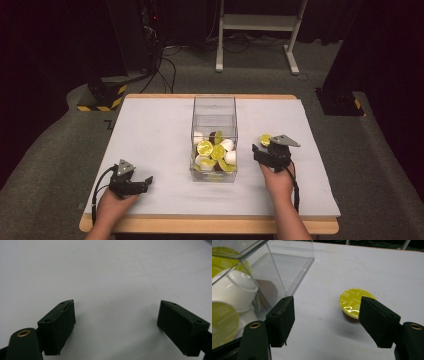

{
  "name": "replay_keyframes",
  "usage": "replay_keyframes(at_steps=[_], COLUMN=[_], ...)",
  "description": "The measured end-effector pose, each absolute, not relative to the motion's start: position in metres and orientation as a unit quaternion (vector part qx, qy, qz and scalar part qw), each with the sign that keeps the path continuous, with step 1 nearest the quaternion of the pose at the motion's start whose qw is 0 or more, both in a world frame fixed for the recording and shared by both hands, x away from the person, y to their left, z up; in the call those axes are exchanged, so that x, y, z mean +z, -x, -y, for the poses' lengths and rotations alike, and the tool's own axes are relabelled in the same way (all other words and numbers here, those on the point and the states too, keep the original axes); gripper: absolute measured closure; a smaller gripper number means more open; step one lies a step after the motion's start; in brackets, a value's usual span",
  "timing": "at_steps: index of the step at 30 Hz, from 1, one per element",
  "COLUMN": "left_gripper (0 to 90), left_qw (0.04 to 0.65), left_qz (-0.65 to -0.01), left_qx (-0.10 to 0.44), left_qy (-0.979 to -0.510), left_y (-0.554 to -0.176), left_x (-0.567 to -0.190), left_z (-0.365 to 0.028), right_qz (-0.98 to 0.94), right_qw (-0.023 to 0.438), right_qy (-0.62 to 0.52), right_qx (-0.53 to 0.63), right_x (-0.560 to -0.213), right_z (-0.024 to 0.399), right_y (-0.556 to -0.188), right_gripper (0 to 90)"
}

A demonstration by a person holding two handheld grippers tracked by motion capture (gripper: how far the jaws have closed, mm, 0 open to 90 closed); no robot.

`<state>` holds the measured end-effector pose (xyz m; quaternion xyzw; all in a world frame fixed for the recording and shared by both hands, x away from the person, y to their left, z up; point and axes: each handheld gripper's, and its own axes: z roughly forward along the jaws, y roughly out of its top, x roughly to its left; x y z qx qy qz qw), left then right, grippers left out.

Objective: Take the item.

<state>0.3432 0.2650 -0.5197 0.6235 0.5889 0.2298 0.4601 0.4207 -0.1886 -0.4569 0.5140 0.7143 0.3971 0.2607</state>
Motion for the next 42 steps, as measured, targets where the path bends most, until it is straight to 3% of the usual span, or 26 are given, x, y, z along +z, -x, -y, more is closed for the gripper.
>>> replay_keyframes(at_steps=[12,26,42], left_gripper=[15.0,15.0,15.0], left_qw=[0.46,0.46,0.46], left_qz=[-0.589,-0.589,-0.589], left_qx=[0.23,0.23,0.23], left_qy=[-0.624,-0.623,-0.623], left_y=[-0.343,-0.343,-0.343], left_x=[-0.52,-0.52,-0.52], left_z=[-0.265,-0.265,-0.265], right_qz=[-0.733,-0.766,-0.775], right_qw=[0.242,0.213,0.22], right_qy=[-0.501,-0.501,-0.496], right_qx=[0.39,0.343,0.324], right_x=[-0.466,-0.501,-0.505], right_z=[0.177,0.166,0.16], right_y=[-0.397,-0.374,-0.37], right_gripper=[30.3,27.8,23.4])
